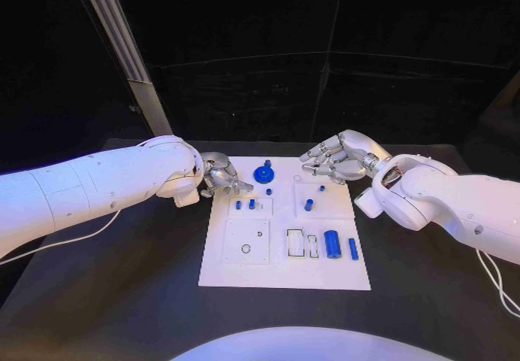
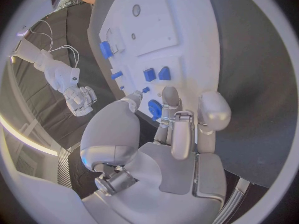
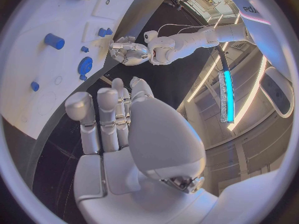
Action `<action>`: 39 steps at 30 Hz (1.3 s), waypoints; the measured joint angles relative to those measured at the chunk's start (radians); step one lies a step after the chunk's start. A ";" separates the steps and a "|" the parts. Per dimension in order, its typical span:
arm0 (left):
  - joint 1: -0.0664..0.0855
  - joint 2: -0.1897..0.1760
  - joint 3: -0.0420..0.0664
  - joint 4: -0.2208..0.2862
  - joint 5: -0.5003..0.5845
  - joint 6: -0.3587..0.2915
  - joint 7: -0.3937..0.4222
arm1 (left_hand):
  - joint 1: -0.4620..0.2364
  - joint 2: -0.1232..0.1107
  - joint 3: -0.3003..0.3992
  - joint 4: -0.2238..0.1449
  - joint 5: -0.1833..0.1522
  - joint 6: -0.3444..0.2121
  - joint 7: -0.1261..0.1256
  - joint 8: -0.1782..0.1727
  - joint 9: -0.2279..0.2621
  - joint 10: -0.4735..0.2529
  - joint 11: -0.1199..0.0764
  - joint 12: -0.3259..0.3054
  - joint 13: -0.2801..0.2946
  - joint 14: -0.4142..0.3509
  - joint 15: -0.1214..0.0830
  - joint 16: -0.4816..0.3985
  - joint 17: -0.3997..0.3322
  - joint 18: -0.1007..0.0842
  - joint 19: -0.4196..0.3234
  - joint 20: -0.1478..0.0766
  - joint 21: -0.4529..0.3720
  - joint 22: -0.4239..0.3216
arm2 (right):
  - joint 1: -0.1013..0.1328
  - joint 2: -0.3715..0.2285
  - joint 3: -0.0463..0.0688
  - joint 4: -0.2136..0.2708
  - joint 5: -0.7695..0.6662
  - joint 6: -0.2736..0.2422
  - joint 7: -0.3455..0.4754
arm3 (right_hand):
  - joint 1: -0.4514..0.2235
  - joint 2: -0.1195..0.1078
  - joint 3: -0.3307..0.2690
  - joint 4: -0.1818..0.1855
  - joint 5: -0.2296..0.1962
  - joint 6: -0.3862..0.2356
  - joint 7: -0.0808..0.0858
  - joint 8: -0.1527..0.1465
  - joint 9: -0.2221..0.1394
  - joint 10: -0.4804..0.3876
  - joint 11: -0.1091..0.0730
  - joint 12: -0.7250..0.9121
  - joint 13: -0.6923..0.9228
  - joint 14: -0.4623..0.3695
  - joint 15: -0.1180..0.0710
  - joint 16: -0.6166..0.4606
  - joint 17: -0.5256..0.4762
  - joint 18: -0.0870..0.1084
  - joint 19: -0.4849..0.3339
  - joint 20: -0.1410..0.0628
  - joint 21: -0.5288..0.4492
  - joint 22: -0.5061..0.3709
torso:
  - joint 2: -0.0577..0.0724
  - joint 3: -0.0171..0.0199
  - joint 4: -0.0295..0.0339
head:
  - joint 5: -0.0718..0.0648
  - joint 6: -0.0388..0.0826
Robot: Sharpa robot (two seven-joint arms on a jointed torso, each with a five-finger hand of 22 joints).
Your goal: Assemble the parts on the task board
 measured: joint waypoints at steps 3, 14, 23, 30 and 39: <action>0.002 0.008 0.000 -0.001 0.029 -0.039 0.088 | 0.123 0.026 0.025 -0.054 0.011 -0.055 0.035 -0.029 -0.026 -0.113 0.036 -0.067 -0.043 -0.109 0.035 -0.195 -0.172 0.030 -0.130 0.026 -0.225 -0.205 | 0.000 0.000 0.000 -0.002 0.000 0.000 0.000 | 0.000 0.000 0.000 0.000 0.000 0.000 0.000 0.000 0.000 0.000 0.000 0.000 0.000 0.000 0.000 0.000 0.000 0.000 0.000 0.000 0.000 0.000 | 0.000 0.0000 0.0001 | -0.002 0.001; 0.003 0.072 -0.006 -0.010 -0.016 -0.199 0.347 | 0.397 -0.010 0.196 -0.246 0.003 -0.025 0.078 -0.169 -0.168 -0.226 0.081 -0.297 -0.257 -0.276 0.072 -0.430 -0.477 0.030 -0.162 0.068 -0.364 -0.315 | 0.000 0.006 0.000 -0.006 0.000 0.000 0.001 | 0.000 0.000 0.000 0.000 0.000 0.000 0.000 0.000 0.000 0.000 0.000 0.000 0.000 0.000 0.000 0.000 0.000 0.000 0.000 0.000 0.000 0.000 | 0.000 0.0003 -0.0012 | -0.007 0.012; -0.002 0.128 -0.028 -0.058 -0.200 -0.239 0.397 | 0.372 -0.045 0.190 -0.272 0.000 0.062 0.065 -0.300 -0.273 -0.201 0.083 -0.428 -0.402 -0.149 0.070 -0.280 -0.363 0.030 -0.078 0.065 -0.356 -0.318 | 0.000 0.008 0.000 -0.007 0.000 0.000 0.001 | 0.000 0.000 0.000 0.000 0.000 0.000 0.000 0.000 0.000 -0.004 0.004 0.004 0.000 -0.004 -0.004 0.000 0.000 0.000 0.000 0.000 0.000 0.000 | 0.001 0.0007 -0.0012 | -0.012 0.020; -0.007 0.173 -0.032 -0.122 -0.318 -0.237 0.400 | 0.367 -0.050 0.173 -0.290 0.000 0.110 0.057 -0.356 -0.317 -0.168 0.073 -0.451 -0.457 -0.053 0.063 -0.134 -0.207 0.045 0.005 0.057 -0.252 -0.230 | 0.000 0.013 0.000 -0.007 0.000 -0.001 0.003 | 0.000 0.000 0.000 0.000 0.000 0.000 0.000 0.000 0.000 -0.004 0.004 0.004 0.000 -0.004 -0.004 0.000 0.000 0.000 0.000 0.000 0.000 0.000 | 0.001 0.0007 -0.0018 | -0.013 0.021; -0.016 0.208 -0.032 -0.167 -0.405 -0.212 0.398 | 0.367 -0.050 0.159 -0.298 -0.005 0.143 0.050 -0.374 -0.334 -0.155 0.072 -0.459 -0.485 -0.018 0.059 -0.077 -0.135 0.029 0.061 0.053 -0.122 -0.102 | 0.000 0.016 0.000 -0.009 0.000 -0.001 0.005 | 0.000 0.000 0.000 0.000 0.000 0.000 0.000 0.000 0.000 -0.004 0.004 0.004 0.000 -0.004 -0.004 0.000 0.000 0.000 0.000 0.000 0.000 0.000 | 0.002 0.0008 -0.0012 | -0.017 0.018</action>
